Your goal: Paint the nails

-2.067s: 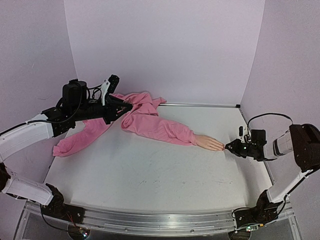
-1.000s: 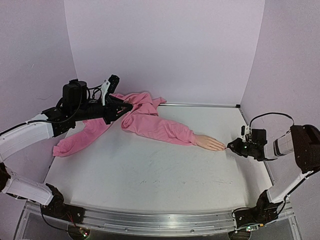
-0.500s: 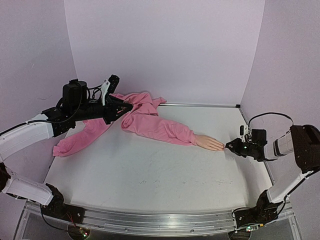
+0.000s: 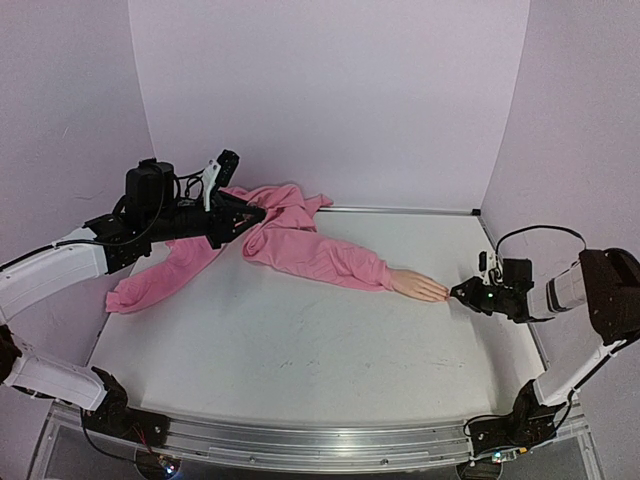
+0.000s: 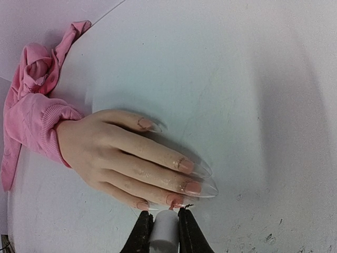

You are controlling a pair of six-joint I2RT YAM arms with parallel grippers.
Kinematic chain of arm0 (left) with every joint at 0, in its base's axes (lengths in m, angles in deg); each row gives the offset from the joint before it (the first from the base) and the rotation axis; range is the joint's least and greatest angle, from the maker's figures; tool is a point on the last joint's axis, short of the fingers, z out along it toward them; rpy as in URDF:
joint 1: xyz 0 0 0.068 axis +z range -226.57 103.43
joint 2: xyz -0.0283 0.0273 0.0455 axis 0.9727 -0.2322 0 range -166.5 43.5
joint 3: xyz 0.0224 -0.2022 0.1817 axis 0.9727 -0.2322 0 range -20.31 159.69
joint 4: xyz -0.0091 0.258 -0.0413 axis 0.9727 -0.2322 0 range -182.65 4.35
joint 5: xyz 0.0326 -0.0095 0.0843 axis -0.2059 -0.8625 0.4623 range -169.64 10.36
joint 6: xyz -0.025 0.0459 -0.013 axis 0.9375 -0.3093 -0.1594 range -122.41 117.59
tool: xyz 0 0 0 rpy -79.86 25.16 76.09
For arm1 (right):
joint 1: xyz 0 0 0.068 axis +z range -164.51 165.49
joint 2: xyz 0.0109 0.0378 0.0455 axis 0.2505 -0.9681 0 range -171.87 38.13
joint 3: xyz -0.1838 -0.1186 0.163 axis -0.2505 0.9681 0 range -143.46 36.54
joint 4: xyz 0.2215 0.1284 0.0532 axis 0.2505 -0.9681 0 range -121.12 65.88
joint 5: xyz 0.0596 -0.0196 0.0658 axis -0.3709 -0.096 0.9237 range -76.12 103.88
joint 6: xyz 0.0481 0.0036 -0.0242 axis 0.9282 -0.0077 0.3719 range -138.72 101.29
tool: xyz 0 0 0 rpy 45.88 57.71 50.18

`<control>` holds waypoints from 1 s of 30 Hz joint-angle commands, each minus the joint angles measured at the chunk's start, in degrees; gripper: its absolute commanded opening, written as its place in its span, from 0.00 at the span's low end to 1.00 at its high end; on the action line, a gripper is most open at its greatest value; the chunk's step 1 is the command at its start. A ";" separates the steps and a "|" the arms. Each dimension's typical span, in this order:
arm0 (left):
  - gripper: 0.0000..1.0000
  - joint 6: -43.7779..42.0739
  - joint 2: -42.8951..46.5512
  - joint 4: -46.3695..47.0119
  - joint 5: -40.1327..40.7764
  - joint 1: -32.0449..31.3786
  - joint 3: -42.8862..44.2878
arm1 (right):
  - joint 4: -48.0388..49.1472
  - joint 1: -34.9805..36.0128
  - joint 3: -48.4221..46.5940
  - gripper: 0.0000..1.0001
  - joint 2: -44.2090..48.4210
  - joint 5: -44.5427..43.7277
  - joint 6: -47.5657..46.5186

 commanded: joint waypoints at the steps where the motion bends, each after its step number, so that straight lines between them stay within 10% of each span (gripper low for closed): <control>1: 0.00 0.93 0.32 2.51 -1.07 0.31 0.92 | 1.28 -0.24 -2.03 0.00 -0.40 0.41 -0.61; 30: 0.00 1.08 0.43 2.46 -1.04 0.47 0.83 | -2.17 -0.24 -2.73 0.00 -0.59 -2.02 0.47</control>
